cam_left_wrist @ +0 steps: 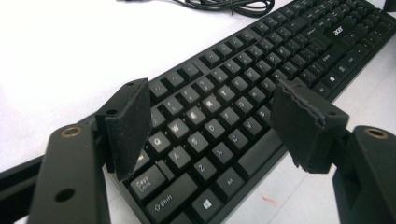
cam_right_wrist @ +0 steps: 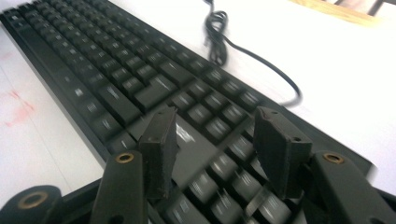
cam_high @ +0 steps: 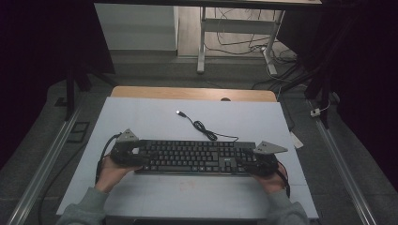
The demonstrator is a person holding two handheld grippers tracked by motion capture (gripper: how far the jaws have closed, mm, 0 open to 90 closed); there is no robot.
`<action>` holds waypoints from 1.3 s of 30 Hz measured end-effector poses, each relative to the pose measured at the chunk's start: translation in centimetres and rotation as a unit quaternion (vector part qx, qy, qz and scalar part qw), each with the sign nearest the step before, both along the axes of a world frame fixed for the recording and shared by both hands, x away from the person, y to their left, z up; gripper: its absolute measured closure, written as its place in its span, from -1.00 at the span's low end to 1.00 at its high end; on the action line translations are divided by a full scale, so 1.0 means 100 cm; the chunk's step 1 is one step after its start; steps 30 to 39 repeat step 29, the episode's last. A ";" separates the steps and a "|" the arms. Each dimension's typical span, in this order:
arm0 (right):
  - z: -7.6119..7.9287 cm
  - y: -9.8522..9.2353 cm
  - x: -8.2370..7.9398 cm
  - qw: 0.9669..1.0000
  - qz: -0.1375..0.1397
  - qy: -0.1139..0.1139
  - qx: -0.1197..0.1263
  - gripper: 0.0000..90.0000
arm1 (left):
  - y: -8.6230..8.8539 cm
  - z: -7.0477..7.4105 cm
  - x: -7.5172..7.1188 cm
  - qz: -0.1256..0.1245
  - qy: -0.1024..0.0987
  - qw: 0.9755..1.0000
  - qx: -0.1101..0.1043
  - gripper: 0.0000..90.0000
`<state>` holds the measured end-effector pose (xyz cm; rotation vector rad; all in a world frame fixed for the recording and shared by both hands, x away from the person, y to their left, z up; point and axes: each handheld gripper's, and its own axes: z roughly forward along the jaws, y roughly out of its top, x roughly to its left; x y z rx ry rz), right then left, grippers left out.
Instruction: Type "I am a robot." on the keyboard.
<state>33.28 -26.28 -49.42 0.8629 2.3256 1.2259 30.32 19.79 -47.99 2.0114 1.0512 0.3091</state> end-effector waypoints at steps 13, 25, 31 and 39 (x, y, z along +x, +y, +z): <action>-0.004 -0.049 -0.020 1.000 -0.030 -0.002 -0.007 0.09 | 0.009 -0.014 -0.028 0.003 0.015 1.000 -0.006 -0.34; -0.005 -0.045 -0.022 1.000 -0.013 -0.008 -0.010 0.09 | 0.013 -0.016 -0.031 0.004 0.014 1.000 -0.005 -0.35; -0.005 -0.045 -0.022 1.000 -0.011 -0.008 -0.014 0.08 | 0.013 -0.016 -0.031 0.005 0.013 1.000 -0.004 -0.35; -0.005 -0.045 -0.022 1.000 -0.011 -0.008 -0.014 0.08 | 0.013 -0.016 -0.031 0.005 0.013 1.000 -0.004 -0.35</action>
